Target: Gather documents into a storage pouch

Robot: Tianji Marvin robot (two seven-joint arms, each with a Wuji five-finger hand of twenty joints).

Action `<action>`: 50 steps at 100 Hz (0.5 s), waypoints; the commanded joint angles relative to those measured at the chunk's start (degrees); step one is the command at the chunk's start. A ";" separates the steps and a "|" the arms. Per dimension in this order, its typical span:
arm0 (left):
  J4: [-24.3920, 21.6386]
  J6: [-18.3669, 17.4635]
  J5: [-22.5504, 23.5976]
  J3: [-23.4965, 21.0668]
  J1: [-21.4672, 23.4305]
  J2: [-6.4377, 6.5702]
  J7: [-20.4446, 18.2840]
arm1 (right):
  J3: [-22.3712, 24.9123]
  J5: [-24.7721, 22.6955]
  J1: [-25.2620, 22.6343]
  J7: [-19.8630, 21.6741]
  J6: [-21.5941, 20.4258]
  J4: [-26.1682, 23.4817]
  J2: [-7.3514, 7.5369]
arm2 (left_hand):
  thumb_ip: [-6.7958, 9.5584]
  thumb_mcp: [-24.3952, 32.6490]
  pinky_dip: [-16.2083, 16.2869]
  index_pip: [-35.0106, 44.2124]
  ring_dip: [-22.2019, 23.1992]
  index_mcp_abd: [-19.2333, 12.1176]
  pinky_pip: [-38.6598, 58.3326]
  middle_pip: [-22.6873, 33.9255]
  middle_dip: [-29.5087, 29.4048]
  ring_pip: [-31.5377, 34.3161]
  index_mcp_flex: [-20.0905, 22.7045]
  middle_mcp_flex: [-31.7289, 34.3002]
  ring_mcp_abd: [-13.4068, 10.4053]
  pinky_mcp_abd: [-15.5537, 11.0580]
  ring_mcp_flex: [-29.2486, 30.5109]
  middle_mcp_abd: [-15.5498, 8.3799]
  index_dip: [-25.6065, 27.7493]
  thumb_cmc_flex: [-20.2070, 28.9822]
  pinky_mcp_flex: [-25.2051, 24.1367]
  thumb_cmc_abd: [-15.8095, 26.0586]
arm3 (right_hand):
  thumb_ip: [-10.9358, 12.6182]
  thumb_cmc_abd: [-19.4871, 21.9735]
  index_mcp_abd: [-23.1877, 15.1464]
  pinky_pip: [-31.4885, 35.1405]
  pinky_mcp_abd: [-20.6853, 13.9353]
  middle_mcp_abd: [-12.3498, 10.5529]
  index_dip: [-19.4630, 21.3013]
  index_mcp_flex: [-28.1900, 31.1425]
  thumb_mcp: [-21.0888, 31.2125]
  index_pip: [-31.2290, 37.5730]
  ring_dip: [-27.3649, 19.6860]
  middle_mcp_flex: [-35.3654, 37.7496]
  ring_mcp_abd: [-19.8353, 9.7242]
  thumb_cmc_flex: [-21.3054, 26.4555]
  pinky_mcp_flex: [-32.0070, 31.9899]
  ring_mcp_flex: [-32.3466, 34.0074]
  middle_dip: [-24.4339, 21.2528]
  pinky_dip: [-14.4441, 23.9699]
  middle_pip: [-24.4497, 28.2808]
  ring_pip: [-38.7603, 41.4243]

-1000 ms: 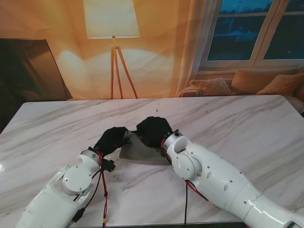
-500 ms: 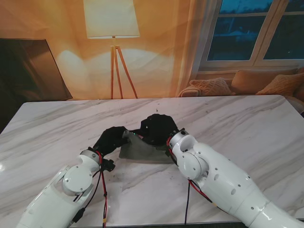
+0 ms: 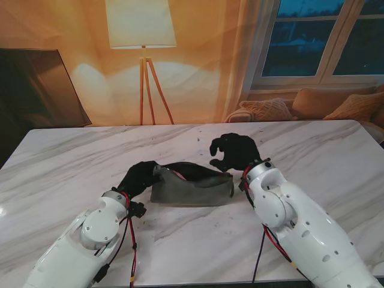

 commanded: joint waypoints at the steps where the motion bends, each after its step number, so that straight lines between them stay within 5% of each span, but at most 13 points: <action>1: 0.06 -0.07 0.23 0.38 0.22 -0.55 -0.34 | 1.52 -2.00 -2.17 0.24 -0.97 0.31 1.85 | 0.66 0.02 1.44 6.81 -0.31 -2.28 1.15 1.56 -0.72 1.75 2.31 2.61 4.87 -3.07 2.96 0.84 3.47 3.12 0.31 5.22 | -1.73 0.53 -0.93 -0.22 0.63 -0.12 -0.56 0.18 -0.72 0.99 -0.12 0.53 0.74 0.19 -0.89 -1.73 -0.01 1.31 -0.02 -0.90; 29: 0.01 0.58 0.62 0.65 0.28 -0.63 0.07 | 7.88 -5.75 -8.53 -0.73 -2.28 0.03 2.68 | 0.68 0.05 1.51 7.11 -0.28 -2.24 0.89 2.08 -0.32 1.88 2.37 2.10 4.78 -3.32 2.05 0.09 3.38 3.75 -0.52 5.00 | -1.73 1.17 -0.28 -1.47 0.92 -0.07 -1.71 -0.14 -0.26 1.29 -0.31 3.19 1.78 0.75 -1.76 -1.90 0.62 1.14 0.25 -2.21; 41: -0.01 0.82 0.53 0.77 0.27 -0.74 0.41 | 8.48 -3.97 -10.19 -0.44 -1.10 0.49 2.50 | 0.76 -0.05 1.53 7.21 -0.26 -2.20 0.82 2.07 -0.22 1.89 2.32 2.08 4.81 -3.38 1.90 0.04 3.30 3.82 -0.70 4.99 | 5.06 2.49 2.52 -1.58 1.03 0.09 0.92 -1.67 1.35 -5.46 -0.01 3.72 2.31 -1.37 -2.32 -2.05 1.65 1.58 0.48 -2.69; 50: 0.02 0.83 0.47 0.86 0.28 -0.77 0.46 | 8.62 -2.03 -11.23 -0.26 0.03 0.90 2.27 | 0.79 -0.12 1.57 7.27 -0.26 -2.19 0.84 2.02 -0.21 1.91 2.25 2.09 4.80 -3.37 1.89 0.05 3.23 3.82 -0.66 5.04 | 5.83 2.18 3.25 -1.58 1.14 0.28 1.41 -3.01 1.18 -6.56 -0.06 3.33 2.69 -1.82 -2.73 -2.48 1.67 1.66 0.51 -2.93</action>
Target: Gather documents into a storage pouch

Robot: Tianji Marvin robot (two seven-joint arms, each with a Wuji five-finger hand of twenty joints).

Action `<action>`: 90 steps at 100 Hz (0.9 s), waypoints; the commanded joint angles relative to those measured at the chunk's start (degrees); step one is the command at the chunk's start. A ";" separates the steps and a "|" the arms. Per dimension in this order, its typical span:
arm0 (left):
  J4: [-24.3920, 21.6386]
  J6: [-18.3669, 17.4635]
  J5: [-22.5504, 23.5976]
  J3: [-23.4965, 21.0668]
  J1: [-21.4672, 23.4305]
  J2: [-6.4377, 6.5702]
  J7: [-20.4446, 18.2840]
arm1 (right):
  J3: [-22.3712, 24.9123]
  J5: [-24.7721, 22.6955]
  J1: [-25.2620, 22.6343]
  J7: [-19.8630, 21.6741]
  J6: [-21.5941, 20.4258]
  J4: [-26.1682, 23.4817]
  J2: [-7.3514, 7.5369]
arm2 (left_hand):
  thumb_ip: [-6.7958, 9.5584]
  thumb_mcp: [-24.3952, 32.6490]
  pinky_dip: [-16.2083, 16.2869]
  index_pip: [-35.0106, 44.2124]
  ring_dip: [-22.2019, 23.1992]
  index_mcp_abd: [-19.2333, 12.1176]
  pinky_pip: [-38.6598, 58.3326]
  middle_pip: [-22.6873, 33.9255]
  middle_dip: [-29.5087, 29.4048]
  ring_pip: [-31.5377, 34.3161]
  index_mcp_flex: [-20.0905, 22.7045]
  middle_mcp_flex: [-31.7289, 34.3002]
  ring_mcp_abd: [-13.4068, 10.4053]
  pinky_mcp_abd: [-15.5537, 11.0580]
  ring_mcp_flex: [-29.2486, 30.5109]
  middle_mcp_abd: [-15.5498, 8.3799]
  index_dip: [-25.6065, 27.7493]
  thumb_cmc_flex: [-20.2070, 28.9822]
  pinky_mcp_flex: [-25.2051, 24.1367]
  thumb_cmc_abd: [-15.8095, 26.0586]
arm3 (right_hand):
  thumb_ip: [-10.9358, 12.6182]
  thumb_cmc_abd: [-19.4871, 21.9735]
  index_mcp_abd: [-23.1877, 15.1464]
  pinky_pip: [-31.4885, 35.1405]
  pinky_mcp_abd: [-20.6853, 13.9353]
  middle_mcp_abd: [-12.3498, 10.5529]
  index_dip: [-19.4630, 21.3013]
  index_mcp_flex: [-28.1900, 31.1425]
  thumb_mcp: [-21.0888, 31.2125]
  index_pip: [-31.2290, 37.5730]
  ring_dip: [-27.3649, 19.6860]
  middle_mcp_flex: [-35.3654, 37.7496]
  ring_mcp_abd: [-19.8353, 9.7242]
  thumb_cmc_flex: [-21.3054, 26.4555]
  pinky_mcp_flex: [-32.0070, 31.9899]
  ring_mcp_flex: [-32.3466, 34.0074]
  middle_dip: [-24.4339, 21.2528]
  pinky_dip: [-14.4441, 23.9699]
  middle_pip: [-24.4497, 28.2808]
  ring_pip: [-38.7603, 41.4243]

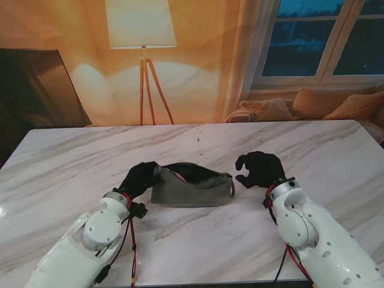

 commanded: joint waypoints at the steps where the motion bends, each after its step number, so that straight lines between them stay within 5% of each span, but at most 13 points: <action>1: -0.19 0.14 -0.12 0.27 0.30 -0.51 -0.73 | 0.11 0.81 -1.57 1.24 1.41 1.06 -0.22 | 0.79 -0.14 1.16 7.27 0.12 -2.21 0.82 1.90 -0.11 1.79 2.25 2.07 4.80 -3.39 1.91 0.00 3.21 3.77 -0.80 5.03 | 2.94 1.06 0.49 -0.23 0.71 0.27 0.94 -1.94 1.17 -0.59 -0.08 0.99 1.20 -1.74 -0.92 -1.97 0.44 1.41 0.38 -0.88; 28: -0.37 0.51 -0.44 0.48 0.49 -0.66 -0.37 | 0.10 7.36 -3.86 3.31 3.91 1.13 -0.82 | 0.82 -0.28 1.23 7.32 0.11 -2.14 0.82 1.91 -0.09 1.83 2.20 2.11 4.82 -3.33 1.93 0.03 3.00 3.75 -0.79 5.04 | 3.08 0.66 0.47 -3.95 2.20 0.89 4.02 0.46 0.35 1.16 -2.72 0.95 3.52 -2.47 -4.39 -4.83 -0.54 0.18 -0.45 -8.23; 37: -0.32 0.45 -0.46 0.56 0.51 -0.70 -0.23 | -0.22 10.11 -4.18 3.90 4.76 1.31 -1.08 | 0.84 -0.25 1.24 7.38 0.11 -2.17 0.81 1.90 -0.11 1.86 2.18 2.10 4.76 -3.36 1.97 0.04 2.97 3.74 -0.80 4.99 | -0.03 0.13 -0.36 -4.97 2.58 0.99 3.83 1.38 -0.32 2.37 -3.14 0.84 4.14 -1.80 -5.39 -5.60 -1.24 -0.20 -1.24 -10.15; 48: -0.39 0.39 -0.49 0.72 0.68 -0.76 0.01 | -1.31 13.15 -4.02 5.15 5.92 1.71 -1.31 | 0.85 -0.24 1.26 7.37 0.10 -2.11 0.80 1.90 -0.11 1.83 2.20 2.09 4.82 -3.39 1.88 0.03 2.88 3.74 -0.81 5.06 | 3.05 0.57 0.38 -6.51 3.27 0.85 2.74 0.04 -0.14 -1.20 -4.31 -0.90 5.20 -2.18 -7.59 -7.75 -3.24 -0.36 -4.18 -14.07; 90: -0.52 0.24 -0.56 0.88 1.01 -0.81 0.26 | -5.66 17.58 -1.69 4.98 7.62 5.09 -2.01 | 0.86 -0.34 1.31 7.51 0.09 -2.26 0.79 1.95 -0.08 1.89 2.22 2.16 4.79 -3.40 1.97 0.05 2.78 3.79 -0.77 5.08 | 3.20 0.17 0.04 -12.56 2.11 -0.43 -1.10 -11.26 -0.58 -8.35 -7.19 -13.27 4.79 -2.39 -14.63 -17.86 -8.21 -0.88 -9.87 -24.50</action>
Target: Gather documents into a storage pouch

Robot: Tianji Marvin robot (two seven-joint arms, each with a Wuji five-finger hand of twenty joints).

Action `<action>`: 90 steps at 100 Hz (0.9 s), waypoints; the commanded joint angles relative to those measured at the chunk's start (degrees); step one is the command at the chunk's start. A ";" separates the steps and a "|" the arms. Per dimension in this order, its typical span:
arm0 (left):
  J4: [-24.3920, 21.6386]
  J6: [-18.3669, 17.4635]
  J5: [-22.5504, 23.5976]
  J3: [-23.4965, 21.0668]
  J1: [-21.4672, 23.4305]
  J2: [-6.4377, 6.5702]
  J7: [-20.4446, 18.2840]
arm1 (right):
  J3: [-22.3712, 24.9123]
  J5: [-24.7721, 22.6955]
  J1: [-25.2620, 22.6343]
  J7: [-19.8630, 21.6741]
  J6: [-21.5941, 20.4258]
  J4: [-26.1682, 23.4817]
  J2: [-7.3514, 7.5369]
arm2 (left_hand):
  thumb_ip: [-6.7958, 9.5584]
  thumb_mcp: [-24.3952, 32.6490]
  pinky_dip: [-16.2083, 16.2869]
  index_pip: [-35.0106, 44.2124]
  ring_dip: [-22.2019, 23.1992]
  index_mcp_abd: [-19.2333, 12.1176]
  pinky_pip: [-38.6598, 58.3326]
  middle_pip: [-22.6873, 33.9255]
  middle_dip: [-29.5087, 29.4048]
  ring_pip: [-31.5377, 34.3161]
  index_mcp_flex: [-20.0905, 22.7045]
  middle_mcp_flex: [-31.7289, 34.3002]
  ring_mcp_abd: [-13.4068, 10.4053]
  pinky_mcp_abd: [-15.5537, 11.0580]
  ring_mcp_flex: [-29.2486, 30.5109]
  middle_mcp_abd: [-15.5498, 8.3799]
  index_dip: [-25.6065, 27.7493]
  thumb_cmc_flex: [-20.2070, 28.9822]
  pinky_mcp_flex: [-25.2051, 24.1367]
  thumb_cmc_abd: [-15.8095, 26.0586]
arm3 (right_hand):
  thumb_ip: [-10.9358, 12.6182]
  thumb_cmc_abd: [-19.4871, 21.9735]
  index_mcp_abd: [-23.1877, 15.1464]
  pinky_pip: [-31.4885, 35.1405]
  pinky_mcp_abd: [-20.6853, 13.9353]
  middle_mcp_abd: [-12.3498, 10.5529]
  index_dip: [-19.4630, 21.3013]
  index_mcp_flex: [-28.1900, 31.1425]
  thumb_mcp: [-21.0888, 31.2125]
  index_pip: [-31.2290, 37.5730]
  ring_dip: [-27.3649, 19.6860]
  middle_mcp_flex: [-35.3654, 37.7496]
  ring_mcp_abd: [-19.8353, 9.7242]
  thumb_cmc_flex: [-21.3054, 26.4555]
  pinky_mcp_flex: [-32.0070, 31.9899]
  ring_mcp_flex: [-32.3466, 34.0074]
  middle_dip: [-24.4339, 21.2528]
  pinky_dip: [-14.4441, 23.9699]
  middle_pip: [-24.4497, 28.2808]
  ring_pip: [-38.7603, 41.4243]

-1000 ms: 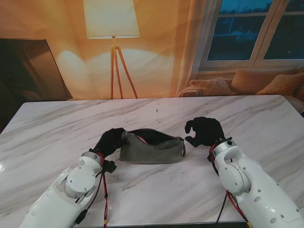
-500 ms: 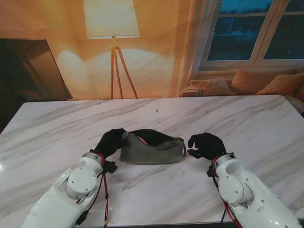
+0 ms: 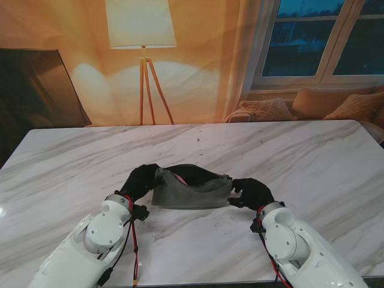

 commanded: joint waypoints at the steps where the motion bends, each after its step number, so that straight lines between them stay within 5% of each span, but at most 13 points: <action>1: -0.41 -0.08 -0.12 0.26 0.39 -0.47 -0.81 | -0.39 0.23 -0.01 0.82 0.35 0.44 -0.45 | 0.88 -0.32 1.16 7.43 0.08 -2.26 0.79 1.92 -0.08 1.51 2.22 2.11 4.79 -3.39 1.96 -0.01 2.76 3.81 -0.76 5.08 | 2.04 0.13 -1.52 -1.63 -0.40 -1.00 -0.64 -2.76 -0.59 -0.81 -0.78 -3.04 -0.15 -1.73 -2.02 -3.12 -0.64 -0.43 -0.22 -1.78; 29: -0.46 0.57 -1.28 0.78 0.03 -0.65 -1.04 | -1.39 4.83 0.34 -0.04 -1.32 1.01 -1.23 | 0.84 -0.31 1.18 7.12 0.09 -1.61 0.77 1.95 -0.03 1.55 1.49 1.96 4.65 -3.51 1.86 -0.07 2.51 3.77 -0.78 5.11 | 1.73 -1.21 -6.76 -12.90 -2.37 -2.08 -0.08 -1.98 0.21 2.18 -3.38 -6.29 -1.74 -0.86 -10.59 -11.32 -2.34 -1.85 -0.59 -10.16; 45: -0.23 1.31 -2.11 1.25 -0.48 -0.81 -1.28 | -1.81 7.95 0.63 -0.01 -2.58 1.11 -1.62 | 0.76 -0.38 1.21 6.81 0.11 -1.18 0.75 1.94 -0.03 1.60 0.82 1.73 4.66 -3.74 1.65 0.01 1.88 3.71 -0.99 5.29 | 1.57 -1.43 -6.02 -24.87 -3.52 -2.42 0.72 0.06 0.83 3.37 -4.92 -5.06 -2.55 -0.25 -17.25 -13.41 -3.29 -5.15 -1.74 -13.73; 57: -0.18 1.72 -2.40 1.56 -0.78 -0.89 -1.36 | -1.94 10.17 0.66 0.16 -3.54 0.99 -1.87 | 0.67 -0.49 1.29 6.63 0.11 -1.12 0.84 2.02 -0.06 1.68 0.57 1.73 4.80 -3.69 1.70 0.02 1.22 3.49 -0.95 5.39 | 1.55 -1.55 -6.83 -25.26 -3.16 -3.52 1.13 0.56 1.32 3.84 -5.43 -2.64 -2.61 0.70 -15.75 -12.01 -3.23 -4.86 -1.41 -14.46; 75: -0.10 2.42 -2.91 1.93 -1.27 -0.99 -1.61 | -2.42 12.68 0.88 -0.67 -5.35 1.28 -2.40 | 0.31 -0.53 1.40 5.00 0.08 -0.75 0.77 2.09 -0.31 1.65 -0.06 1.43 5.21 -3.61 1.41 0.97 -1.22 2.47 -1.28 5.15 | 2.56 -0.17 -9.13 -19.71 -2.04 -5.45 1.11 3.53 2.87 5.01 -2.57 11.00 -2.14 4.56 -10.05 -4.25 0.15 -1.01 3.72 -7.99; 82: -0.21 3.00 -2.84 1.91 -1.44 -0.91 -1.95 | -2.68 12.74 1.11 -1.37 -5.95 1.73 -2.56 | -0.07 -0.81 1.41 3.89 0.00 -0.49 0.61 2.14 -0.61 1.43 -0.51 1.01 5.31 -3.61 1.03 1.44 -2.73 1.95 -1.60 4.52 | -1.83 -0.34 -10.88 -15.05 -2.11 -5.59 -3.24 4.86 3.09 8.54 -1.27 14.17 -1.69 6.89 -7.33 -1.54 2.99 0.25 4.95 -4.49; 90: -0.39 3.80 -2.61 1.79 -1.58 -0.76 -2.49 | -2.87 13.32 1.27 -2.16 -6.47 2.10 -2.82 | -0.26 -1.75 1.33 1.83 -0.20 -0.18 0.22 1.93 -0.90 0.79 -1.30 -0.09 5.51 -4.02 -0.01 1.36 -4.83 0.90 -2.65 3.87 | -3.25 -2.03 -11.54 -10.11 -2.18 -4.90 -5.83 6.17 4.36 10.90 0.38 17.42 -0.72 8.61 -4.46 1.45 6.37 1.42 6.34 -0.18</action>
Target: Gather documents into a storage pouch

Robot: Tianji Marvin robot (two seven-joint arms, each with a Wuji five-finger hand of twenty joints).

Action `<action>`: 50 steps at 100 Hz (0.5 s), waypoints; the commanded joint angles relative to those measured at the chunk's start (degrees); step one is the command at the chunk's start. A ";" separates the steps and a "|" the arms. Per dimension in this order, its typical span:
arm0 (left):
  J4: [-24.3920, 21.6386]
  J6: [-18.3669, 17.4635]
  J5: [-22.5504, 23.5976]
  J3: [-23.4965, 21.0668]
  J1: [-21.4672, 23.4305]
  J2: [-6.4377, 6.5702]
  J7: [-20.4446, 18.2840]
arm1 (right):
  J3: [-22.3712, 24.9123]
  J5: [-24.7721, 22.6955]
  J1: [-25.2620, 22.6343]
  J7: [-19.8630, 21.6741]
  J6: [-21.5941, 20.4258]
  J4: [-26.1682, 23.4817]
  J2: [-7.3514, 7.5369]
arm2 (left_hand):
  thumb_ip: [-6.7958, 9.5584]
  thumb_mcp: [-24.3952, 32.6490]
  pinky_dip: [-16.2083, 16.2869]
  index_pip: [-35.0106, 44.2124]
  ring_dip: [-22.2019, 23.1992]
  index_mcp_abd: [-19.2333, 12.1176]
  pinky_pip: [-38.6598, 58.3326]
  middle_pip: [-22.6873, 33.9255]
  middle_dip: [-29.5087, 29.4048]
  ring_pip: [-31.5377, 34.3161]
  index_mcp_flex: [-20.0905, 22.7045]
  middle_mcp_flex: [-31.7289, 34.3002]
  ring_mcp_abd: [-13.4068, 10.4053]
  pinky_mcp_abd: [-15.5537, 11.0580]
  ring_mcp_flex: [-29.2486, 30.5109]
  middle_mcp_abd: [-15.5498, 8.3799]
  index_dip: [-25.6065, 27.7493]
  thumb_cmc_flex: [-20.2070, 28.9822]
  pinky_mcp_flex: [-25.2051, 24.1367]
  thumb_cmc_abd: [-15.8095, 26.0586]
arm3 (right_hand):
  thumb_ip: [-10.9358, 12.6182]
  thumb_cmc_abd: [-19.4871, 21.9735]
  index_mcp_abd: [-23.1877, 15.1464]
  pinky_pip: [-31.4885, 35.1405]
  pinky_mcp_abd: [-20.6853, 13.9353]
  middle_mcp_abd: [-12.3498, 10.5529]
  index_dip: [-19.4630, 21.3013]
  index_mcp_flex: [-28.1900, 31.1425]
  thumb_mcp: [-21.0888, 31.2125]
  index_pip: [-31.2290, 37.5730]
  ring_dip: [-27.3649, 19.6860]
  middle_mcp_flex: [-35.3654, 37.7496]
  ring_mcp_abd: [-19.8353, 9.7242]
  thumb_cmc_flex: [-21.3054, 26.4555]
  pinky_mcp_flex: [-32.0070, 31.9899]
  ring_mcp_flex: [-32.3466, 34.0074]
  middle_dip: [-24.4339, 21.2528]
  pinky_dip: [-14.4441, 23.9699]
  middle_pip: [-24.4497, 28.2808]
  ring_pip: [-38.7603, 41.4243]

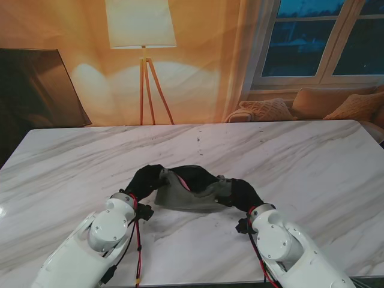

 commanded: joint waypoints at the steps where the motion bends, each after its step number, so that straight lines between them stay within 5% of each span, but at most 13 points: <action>1: -0.61 0.78 0.18 0.01 -0.16 -0.31 -1.56 | -0.27 0.41 0.12 0.38 -0.38 0.13 -0.71 | -0.27 -1.85 1.28 1.46 -0.12 -0.68 0.14 1.33 -0.66 0.75 -1.40 -0.20 5.50 -4.08 -0.08 0.77 -1.11 0.73 -2.32 3.90 | -2.12 -1.77 -4.04 4.28 -0.50 -0.18 -1.68 1.95 2.58 1.99 1.59 3.52 0.26 2.47 1.88 2.83 2.50 2.11 1.84 3.69; 15: -0.86 1.97 2.05 -0.26 -0.26 0.02 -1.92 | -0.13 1.78 0.10 0.80 -1.98 0.44 -0.75 | 0.48 -2.39 0.80 -3.10 -0.94 -0.13 -0.70 -0.68 -2.34 -1.95 -3.90 -6.81 4.82 -5.09 -3.96 0.54 -1.21 -3.08 -4.90 3.54 | -3.31 -0.71 -4.60 14.81 -0.86 1.05 -4.46 3.30 -0.33 2.15 2.93 7.88 1.30 11.50 10.19 11.13 5.13 4.29 1.12 15.14; 23: -1.29 2.81 3.54 -0.71 -0.10 0.34 -2.25 | -0.24 1.20 0.30 -0.18 -2.85 1.23 -0.88 | 0.36 -0.44 0.52 -6.24 -1.56 -0.23 -0.91 -1.08 -5.29 -3.76 -5.87 -11.95 3.77 -5.61 -6.30 0.12 -0.13 -5.63 -5.88 2.55 | -2.74 0.32 -4.58 21.25 -1.69 1.52 -2.88 3.57 -0.38 -0.42 0.51 6.99 -3.63 14.48 16.84 17.57 4.52 3.30 0.37 25.60; 31: -2.10 3.91 4.74 -1.47 0.26 0.84 -3.38 | -0.17 1.36 0.38 -0.49 -3.32 1.72 -0.96 | 0.34 1.40 0.26 -10.29 -1.94 -0.33 -1.13 -0.20 -13.66 -5.58 -8.00 -17.36 2.86 -6.45 -9.03 -0.50 1.15 -7.91 -7.03 2.52 | -2.47 2.13 -5.62 22.66 -1.61 1.21 -1.78 2.01 -1.12 -1.94 1.25 6.21 -3.55 16.93 17.25 17.77 4.10 2.99 0.02 27.80; 50: -4.67 5.58 7.67 -4.00 1.85 2.12 -6.17 | 0.02 1.45 0.48 -1.64 -4.06 2.52 -1.21 | 3.33 6.79 -0.47 -17.86 -4.08 0.06 -2.18 -3.89 -17.09 -11.40 -12.29 -24.62 0.64 -8.16 -14.18 -2.01 1.23 -17.22 -9.32 5.44 | -1.81 4.31 -7.34 23.36 -1.57 0.72 -1.73 -0.43 -2.19 -2.41 2.44 5.45 -3.90 19.49 17.07 17.49 3.80 2.98 -0.31 29.63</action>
